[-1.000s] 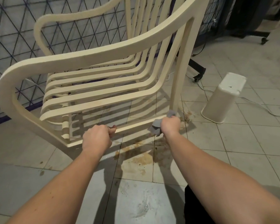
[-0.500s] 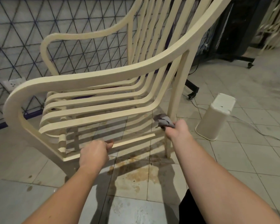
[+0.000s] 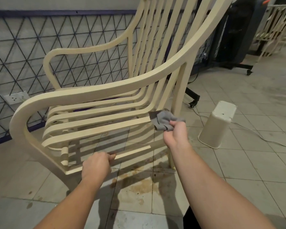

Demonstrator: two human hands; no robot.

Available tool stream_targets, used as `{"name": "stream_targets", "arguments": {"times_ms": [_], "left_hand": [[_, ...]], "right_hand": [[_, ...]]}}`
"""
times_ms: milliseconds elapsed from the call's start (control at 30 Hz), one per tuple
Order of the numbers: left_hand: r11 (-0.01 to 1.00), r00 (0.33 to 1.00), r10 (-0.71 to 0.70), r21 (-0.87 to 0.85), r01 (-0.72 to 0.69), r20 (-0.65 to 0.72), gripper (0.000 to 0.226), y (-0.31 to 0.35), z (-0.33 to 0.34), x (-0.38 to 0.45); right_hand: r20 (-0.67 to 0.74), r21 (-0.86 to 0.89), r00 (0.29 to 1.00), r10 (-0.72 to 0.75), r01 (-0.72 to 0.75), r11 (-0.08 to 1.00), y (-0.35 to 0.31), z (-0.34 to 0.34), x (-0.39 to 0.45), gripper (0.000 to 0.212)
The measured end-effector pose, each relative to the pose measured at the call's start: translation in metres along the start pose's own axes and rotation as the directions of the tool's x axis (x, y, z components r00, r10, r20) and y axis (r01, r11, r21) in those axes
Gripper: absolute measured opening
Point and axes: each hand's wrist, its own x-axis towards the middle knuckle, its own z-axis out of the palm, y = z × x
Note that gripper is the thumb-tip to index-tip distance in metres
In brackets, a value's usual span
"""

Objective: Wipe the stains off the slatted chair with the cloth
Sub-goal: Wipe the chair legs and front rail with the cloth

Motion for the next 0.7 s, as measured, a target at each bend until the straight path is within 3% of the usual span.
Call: {"name": "stream_targets", "arguments": {"times_ms": [133, 267, 367, 467, 533, 567, 633, 700], "left_hand": [[1.0, 1.0, 0.0, -0.015, -0.001, -0.007, 0.042, 0.001, -0.002, -0.003], [0.999, 1.0, -0.002, -0.032, 0.002, -0.01, 0.04, 0.0, -0.002, -0.004], [1.0, 1.0, 0.006, -0.004, -0.006, -0.022, 0.047, 0.0, -0.004, -0.004], [1.0, 1.0, 0.012, -0.006, -0.012, -0.025, 0.047, 0.001, -0.003, -0.004], [1.0, 1.0, 0.01, -0.007, -0.01, -0.023, 0.049, 0.002, -0.004, -0.006], [1.0, 1.0, 0.008, -0.005, -0.008, -0.022, 0.049, 0.002, -0.004, -0.006], [1.0, 1.0, 0.008, -0.01, -0.008, -0.02, 0.049, 0.002, -0.003, -0.005], [1.0, 1.0, 0.009, -0.015, -0.009, -0.019, 0.045, 0.003, -0.003, -0.005]], "right_hand": [[0.182, 0.009, 0.966, -0.185, 0.186, 0.982, -0.028, 0.037, -0.034, 0.053], [0.212, -0.287, 0.883, -0.419, 0.466, 0.837, -0.049, 0.03, -0.056, 0.056], [0.228, -0.566, 0.785, -0.576, 0.588, 0.578, -0.05, 0.005, -0.065, 0.047], [0.332, -0.549, 0.537, -0.776, 0.778, 0.304, -0.071, 0.019, -0.07, 0.048], [0.507, -0.515, 0.368, -0.78, 0.855, 0.068, -0.087, 0.042, -0.063, 0.058], [0.596, -0.497, 0.319, -0.736, 0.867, -0.026, -0.089, 0.052, -0.057, 0.062], [0.718, -0.478, 0.278, -0.638, 0.864, -0.161, -0.081, 0.06, -0.04, 0.068], [0.755, -0.514, 0.326, -0.57, 0.833, -0.204, -0.059, 0.04, -0.021, 0.069]]}}
